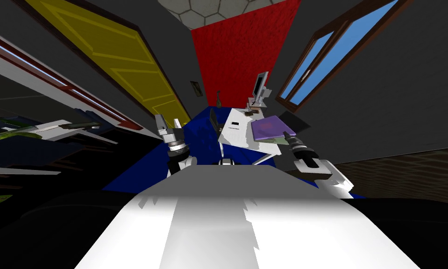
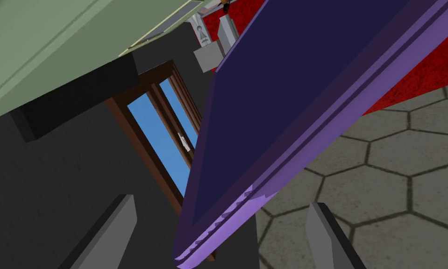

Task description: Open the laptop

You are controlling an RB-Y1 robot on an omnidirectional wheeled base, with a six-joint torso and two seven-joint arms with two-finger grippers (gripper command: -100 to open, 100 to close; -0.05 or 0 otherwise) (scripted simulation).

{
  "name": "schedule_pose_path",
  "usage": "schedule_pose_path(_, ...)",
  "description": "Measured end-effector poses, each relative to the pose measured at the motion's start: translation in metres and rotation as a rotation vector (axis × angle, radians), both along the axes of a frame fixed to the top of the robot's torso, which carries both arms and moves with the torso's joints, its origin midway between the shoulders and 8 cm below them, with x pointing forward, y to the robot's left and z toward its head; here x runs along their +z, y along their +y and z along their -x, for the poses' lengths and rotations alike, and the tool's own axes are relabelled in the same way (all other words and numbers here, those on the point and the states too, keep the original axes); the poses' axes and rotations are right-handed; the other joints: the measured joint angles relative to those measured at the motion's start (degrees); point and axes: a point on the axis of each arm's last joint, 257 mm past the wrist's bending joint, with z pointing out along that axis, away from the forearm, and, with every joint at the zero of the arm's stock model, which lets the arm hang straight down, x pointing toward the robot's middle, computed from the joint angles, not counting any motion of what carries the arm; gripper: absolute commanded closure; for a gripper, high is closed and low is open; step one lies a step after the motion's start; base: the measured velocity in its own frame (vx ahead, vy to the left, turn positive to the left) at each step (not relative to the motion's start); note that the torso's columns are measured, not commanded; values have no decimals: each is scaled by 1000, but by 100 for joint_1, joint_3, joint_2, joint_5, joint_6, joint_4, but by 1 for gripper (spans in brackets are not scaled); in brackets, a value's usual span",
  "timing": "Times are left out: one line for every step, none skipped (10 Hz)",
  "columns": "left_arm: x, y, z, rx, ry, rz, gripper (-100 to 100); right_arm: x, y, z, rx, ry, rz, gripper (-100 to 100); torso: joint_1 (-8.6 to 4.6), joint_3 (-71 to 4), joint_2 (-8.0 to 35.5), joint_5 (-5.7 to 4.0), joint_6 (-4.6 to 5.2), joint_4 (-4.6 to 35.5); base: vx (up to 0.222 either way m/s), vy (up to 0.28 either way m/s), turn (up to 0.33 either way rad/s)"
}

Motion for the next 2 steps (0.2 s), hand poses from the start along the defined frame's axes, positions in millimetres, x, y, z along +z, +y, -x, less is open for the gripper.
schedule_pose_path(0,0,0,0,0,0,0,0,0,0,0,0,0,0,0,0,0,0,0,0,0,0,0)
schedule_pose_path(0,0,0,0,0,0,0,0,0,0,0,0,0,0,0,0,1,0,0,0,0,0,0)
